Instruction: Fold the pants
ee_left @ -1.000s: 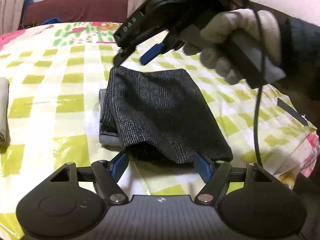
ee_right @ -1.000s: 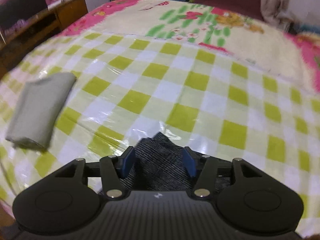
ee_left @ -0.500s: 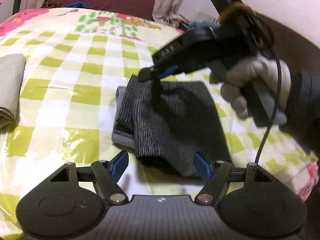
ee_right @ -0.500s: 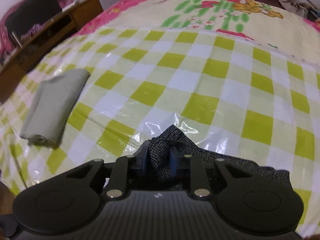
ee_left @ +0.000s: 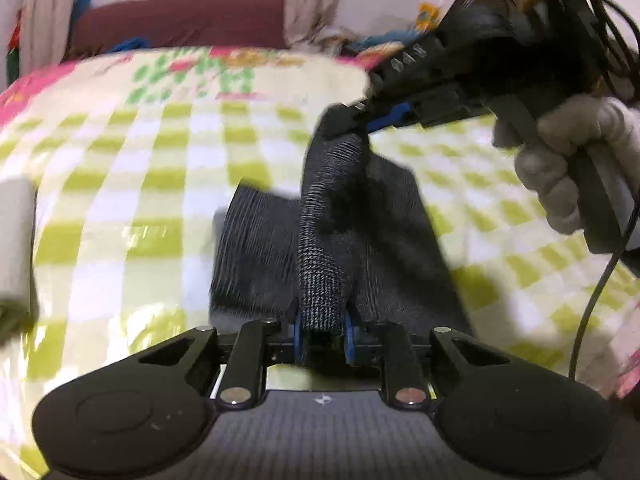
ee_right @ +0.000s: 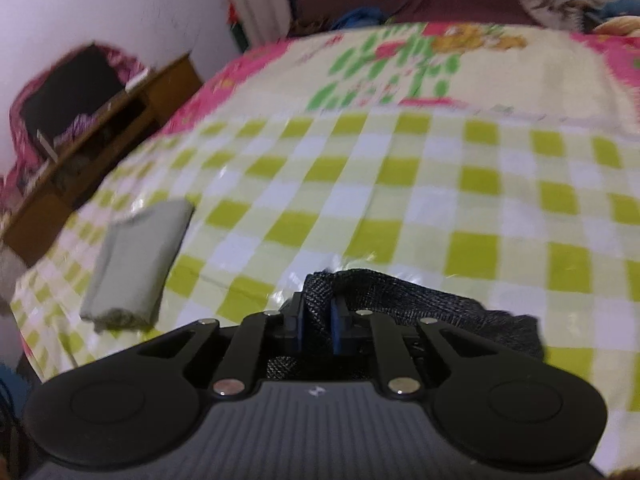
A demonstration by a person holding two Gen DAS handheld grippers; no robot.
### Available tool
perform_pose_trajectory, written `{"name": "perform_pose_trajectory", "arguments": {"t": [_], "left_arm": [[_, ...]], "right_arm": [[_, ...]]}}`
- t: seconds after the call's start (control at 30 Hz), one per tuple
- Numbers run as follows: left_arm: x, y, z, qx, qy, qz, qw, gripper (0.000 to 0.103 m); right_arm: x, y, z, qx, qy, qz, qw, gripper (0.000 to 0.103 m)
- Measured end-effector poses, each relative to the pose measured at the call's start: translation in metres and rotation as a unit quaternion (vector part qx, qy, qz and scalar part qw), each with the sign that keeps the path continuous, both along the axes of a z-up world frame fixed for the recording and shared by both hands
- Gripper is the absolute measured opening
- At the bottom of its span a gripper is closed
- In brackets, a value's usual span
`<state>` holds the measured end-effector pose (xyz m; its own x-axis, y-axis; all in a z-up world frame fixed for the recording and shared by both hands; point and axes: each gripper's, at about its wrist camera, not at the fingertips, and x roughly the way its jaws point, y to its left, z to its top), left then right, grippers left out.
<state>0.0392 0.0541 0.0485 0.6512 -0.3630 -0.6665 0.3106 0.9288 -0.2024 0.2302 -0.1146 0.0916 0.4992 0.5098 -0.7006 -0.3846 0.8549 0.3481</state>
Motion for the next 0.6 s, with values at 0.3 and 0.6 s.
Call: {"name": "perform_pose_trajectory", "arguments": {"t": [0.3, 0.6], "left_arm": [[0.035, 0.032, -0.036, -0.02, 0.06, 0.043, 0.9971, 0.037], [0.009, 0.042, -0.034, 0.038, 0.05, 0.074, 0.9953, 0.051]], "right_arm": [[0.053, 0.052, -0.051, -0.031, 0.045, -0.008, 0.998, 0.025], [0.049, 0.063, -0.063, 0.002, 0.025, -0.003, 1.0, 0.052]]}}
